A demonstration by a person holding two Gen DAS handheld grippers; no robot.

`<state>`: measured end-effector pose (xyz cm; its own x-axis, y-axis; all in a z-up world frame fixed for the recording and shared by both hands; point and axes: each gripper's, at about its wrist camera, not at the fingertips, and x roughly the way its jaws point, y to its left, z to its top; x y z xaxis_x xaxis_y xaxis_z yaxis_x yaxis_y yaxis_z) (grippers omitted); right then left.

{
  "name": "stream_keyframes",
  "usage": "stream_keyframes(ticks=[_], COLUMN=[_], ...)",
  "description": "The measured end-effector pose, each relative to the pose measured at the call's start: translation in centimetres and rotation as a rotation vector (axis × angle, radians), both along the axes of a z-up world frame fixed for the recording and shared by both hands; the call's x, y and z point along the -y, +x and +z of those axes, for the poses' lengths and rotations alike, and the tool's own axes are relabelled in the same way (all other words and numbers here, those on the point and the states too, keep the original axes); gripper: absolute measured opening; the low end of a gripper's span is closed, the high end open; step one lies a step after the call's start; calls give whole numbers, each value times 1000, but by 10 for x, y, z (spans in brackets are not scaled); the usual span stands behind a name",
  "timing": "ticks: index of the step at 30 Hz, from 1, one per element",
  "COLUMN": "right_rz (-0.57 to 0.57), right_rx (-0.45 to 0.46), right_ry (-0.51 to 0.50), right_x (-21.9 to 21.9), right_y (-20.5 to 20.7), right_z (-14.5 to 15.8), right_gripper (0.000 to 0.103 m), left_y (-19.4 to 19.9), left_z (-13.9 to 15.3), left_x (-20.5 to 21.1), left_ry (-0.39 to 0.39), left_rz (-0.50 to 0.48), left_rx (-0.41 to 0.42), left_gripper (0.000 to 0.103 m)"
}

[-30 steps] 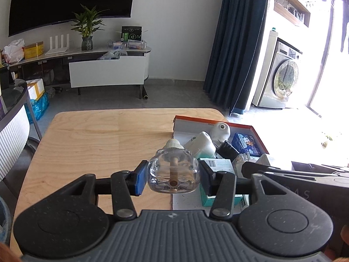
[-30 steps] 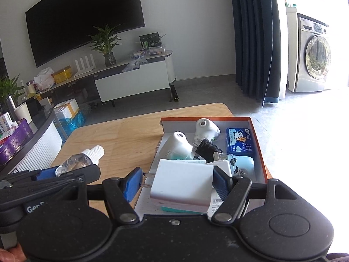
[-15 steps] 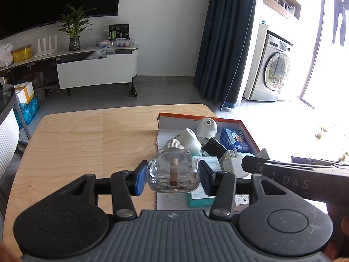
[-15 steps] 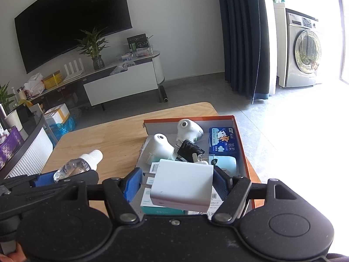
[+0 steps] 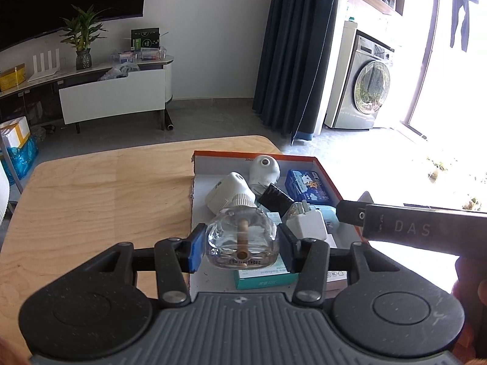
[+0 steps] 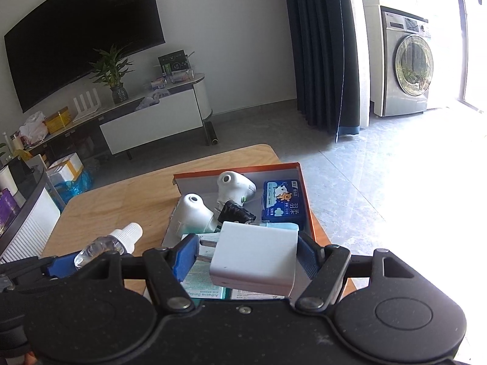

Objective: Organize rigid objects
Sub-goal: 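Lower and release the charger with the right tool while the left tool releases the bottle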

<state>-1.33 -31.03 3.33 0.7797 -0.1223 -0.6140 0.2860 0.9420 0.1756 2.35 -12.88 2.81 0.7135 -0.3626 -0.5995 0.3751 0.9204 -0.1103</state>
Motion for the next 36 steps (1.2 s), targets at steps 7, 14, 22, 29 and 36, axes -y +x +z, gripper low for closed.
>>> stream_keyframes(ticks=[7,14,22,29,36], right_rz=[-7,-5,4,11,16], right_rx=[-2,-4,0,0,-10], right_ry=[8,7,2,-9,-16], right_x=[6,11,17,23,27], right_y=[4,12,23,33,41], right_z=[-1,1,6,9,8], right_gripper=[82,82,82,83,83], left_y=[4,10,19,25,28], left_z=[-1,-1,-2,-2,-3], left_x=[11,19,29,37,43], left_ry=[-5,0,3,1,3], left_rz=[-24,-41,-52,-61,-69], left_rx=[-9,-15,-25,-29,-33], left_gripper=[49,49,49,49,49])
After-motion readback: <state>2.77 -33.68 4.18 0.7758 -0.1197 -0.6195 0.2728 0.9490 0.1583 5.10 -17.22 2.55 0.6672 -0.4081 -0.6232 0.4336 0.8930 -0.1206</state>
